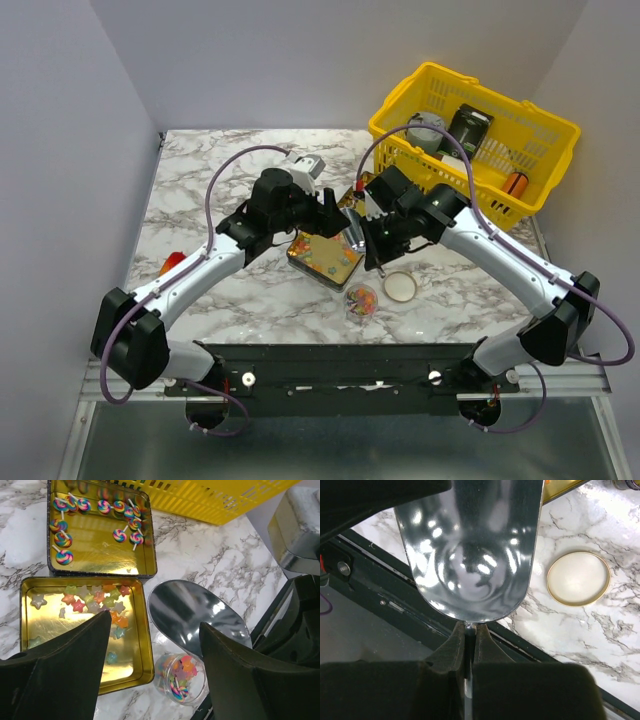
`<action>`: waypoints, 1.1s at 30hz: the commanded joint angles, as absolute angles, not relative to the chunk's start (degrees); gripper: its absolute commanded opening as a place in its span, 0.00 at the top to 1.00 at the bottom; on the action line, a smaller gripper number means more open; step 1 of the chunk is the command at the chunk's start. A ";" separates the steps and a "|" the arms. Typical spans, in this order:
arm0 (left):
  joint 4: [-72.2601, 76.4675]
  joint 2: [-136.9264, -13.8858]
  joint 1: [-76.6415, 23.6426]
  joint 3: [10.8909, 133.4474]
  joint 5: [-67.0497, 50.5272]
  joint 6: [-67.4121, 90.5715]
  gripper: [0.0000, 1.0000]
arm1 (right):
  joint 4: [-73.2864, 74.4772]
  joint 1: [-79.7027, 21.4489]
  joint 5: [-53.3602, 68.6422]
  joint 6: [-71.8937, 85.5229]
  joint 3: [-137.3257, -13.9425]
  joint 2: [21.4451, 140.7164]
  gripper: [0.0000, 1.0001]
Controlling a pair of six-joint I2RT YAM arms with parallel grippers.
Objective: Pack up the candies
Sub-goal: Adjust the spatula.
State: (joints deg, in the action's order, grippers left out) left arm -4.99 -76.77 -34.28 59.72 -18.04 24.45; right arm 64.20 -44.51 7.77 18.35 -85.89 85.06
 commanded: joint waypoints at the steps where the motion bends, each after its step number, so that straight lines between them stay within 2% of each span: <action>1: -7.21 -80.41 -34.45 58.80 -17.84 23.47 0.24 | 61.44 -45.00 11.33 17.23 -88.86 79.90 0.99; 16: -7.91 -83.76 -34.45 58.36 -19.51 22.76 0.26 | 59.50 -44.91 15.30 21.35 -88.42 80.42 0.99; 18: -8.96 -83.85 -34.45 59.32 -18.20 22.24 0.23 | 59.94 -44.83 15.12 22.50 -88.16 81.12 0.99; 19: -9.57 -83.59 -34.45 59.76 -17.50 21.45 0.19 | 60.38 -44.82 14.86 23.02 -88.07 82.08 0.99; 22: -11.77 -82.45 -34.45 61.17 -11.27 19.78 0.08 | 62.66 -44.65 14.59 24.60 -86.75 83.84 0.99; 25: -14.23 -81.74 -34.45 62.05 -2.92 18.37 0.04 | 63.90 -44.39 14.77 25.84 -84.65 86.22 0.99; 33: -22.14 -83.49 -34.10 59.86 10.28 19.59 0.04 | 61.35 -43.33 19.94 30.05 -83.67 93.76 0.99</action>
State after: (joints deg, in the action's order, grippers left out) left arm -16.34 -82.13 -34.24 60.62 0.51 19.25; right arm 64.25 -44.14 15.40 27.03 -83.59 89.80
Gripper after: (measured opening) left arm 0.963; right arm 0.090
